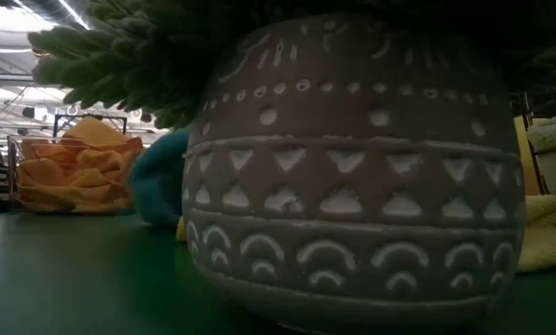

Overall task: Sort microfiber towel by color & place in baskets
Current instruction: Put the blue microfiber towel into the circular wire basket

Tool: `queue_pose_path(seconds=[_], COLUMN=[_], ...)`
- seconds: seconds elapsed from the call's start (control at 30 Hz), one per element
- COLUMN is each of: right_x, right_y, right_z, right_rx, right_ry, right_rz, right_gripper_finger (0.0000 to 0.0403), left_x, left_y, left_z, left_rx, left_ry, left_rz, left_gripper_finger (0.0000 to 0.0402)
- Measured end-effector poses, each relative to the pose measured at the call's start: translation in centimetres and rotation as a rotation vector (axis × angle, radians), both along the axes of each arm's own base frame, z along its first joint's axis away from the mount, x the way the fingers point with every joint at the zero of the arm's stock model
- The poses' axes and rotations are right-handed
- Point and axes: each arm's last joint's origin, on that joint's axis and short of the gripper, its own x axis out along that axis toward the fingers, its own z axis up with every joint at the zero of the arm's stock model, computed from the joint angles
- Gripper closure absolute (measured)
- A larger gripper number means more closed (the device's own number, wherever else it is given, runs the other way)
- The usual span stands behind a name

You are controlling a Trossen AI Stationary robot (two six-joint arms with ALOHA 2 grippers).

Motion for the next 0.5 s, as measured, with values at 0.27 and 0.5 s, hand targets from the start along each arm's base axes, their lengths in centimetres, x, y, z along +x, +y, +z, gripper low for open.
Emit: queue_pose_path(seconds=[0.27, 0.5], right_x=[3.3, 4.9], right_y=[-0.5, -1.2], right_z=[-1.8, -3.1], right_rx=[-0.109, -0.145], right_ry=[-0.024, -0.025], right_rz=[0.033, -0.003], right_gripper_finger=[0.0230, 0.0230], left_x=[1.9, 2.4], left_y=[1.4, 1.7], left_z=[4.0, 5.1], left_rx=[0.013, 0.007], left_ry=[-0.166, -0.246], left_rz=[0.020, 0.030], left_gripper_finger=[0.0399, 0.0400])
